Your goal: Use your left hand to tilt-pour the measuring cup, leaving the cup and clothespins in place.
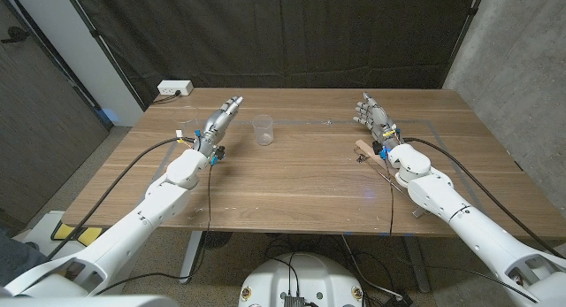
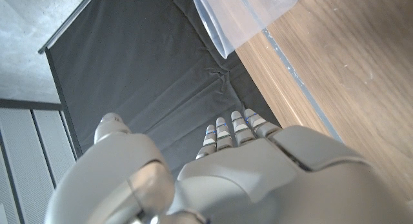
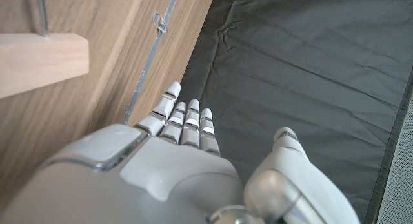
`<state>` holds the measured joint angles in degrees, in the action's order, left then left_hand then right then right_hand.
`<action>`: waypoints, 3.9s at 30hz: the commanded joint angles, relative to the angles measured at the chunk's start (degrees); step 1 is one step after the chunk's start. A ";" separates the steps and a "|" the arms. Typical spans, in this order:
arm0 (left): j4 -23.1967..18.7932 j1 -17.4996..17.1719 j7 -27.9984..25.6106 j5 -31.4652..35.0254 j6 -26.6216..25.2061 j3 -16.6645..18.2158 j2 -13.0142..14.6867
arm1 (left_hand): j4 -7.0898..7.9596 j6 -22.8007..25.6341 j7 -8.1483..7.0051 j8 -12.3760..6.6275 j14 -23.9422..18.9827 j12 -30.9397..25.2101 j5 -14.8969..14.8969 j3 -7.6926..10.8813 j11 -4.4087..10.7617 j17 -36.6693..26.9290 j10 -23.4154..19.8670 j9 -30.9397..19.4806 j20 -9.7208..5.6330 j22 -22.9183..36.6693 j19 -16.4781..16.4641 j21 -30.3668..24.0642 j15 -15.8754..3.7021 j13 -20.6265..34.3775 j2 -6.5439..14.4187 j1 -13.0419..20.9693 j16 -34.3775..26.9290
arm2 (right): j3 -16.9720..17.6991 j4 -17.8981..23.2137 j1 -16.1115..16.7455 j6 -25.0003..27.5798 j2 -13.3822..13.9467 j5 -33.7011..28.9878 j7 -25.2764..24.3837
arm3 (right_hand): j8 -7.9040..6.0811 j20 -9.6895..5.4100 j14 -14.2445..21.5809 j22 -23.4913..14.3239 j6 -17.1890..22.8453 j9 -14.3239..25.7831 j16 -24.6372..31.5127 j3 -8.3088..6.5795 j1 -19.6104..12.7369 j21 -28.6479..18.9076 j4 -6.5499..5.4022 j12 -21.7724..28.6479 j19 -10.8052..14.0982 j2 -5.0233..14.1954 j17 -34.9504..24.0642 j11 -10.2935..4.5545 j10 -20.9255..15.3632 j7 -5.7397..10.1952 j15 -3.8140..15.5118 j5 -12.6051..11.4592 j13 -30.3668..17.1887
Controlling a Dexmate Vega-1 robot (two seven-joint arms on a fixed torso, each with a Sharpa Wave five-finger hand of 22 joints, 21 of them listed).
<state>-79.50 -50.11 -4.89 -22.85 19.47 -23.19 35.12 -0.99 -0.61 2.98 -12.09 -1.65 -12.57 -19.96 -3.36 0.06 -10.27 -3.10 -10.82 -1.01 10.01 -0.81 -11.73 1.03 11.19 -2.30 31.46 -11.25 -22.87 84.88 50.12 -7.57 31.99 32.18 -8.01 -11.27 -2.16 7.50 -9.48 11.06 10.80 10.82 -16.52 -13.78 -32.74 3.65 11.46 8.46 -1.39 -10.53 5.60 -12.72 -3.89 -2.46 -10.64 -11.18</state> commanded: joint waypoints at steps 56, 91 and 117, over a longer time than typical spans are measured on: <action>-8.79 4.51 -7.84 31.02 -24.16 -11.59 7.29 | -4.87 4.31 -2.25 -0.97 -3.09 -0.45 -0.90 0.07 2.64 -0.16 -3.13 -0.17 -0.95 0.35 -0.34 0.13 -2.90 0.25 -1.27 9.31 -0.12 | -1.41 1.02 -1.26 1.25 -3.15 -1.42 -3.31 | -0.60 -0.06 3.37 -0.40 2.56 0.20 1.03 0.72 -0.52 1.56 0.50 1.17 3.30 0.53 0.04 0.17 -2.40 0.78 -0.61 -0.20 0.40; 1.89 10.96 -8.85 32.71 -19.53 -15.84 1.96 | -5.87 9.73 -5.09 -1.92 -5.76 -1.07 -1.42 0.27 6.78 -0.15 -7.07 -0.21 -1.85 0.37 -1.72 -0.26 -5.34 0.25 -0.19 13.19 -0.42 | -1.48 -1.87 -1.73 1.12 -3.81 0.00 -1.98 | -0.45 0.09 3.45 -0.45 2.77 0.22 0.72 0.87 -0.38 2.50 0.55 1.22 3.52 0.74 0.00 0.38 -2.79 0.89 -0.65 -0.11 0.44; 9.50 12.65 -11.38 29.76 -10.02 -15.79 -2.02 | -7.10 17.84 -6.18 -2.74 -14.63 -1.93 -0.46 3.59 8.04 -0.08 -15.75 -0.33 -4.03 0.33 -12.06 -2.43 -7.68 0.27 6.35 22.49 -1.16 | -1.49 -4.03 -2.67 0.56 -4.09 0.77 -0.44 | -0.31 0.25 3.86 -0.47 2.69 0.24 0.70 1.00 -0.27 3.11 0.59 1.20 3.73 0.85 -0.03 0.31 -2.94 1.24 -0.68 -0.08 0.44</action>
<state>-72.98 -37.90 -14.48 8.17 4.65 -39.12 34.66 -8.00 16.28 -3.07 -14.42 -15.26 -14.01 -20.66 -0.42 8.08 -10.14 -18.08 -10.88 -2.21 10.12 -11.73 -13.58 -2.35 11.32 3.37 52.97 -11.91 -24.44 81.87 47.77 -6.68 28.08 32.56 -9.11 -11.66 -2.04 10.79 -9.73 13.51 10.78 11.47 -15.73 -14.08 -29.72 4.43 12.33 11.64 -1.09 -10.42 6.01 -15.17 -2.86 -3.28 -10.64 -10.67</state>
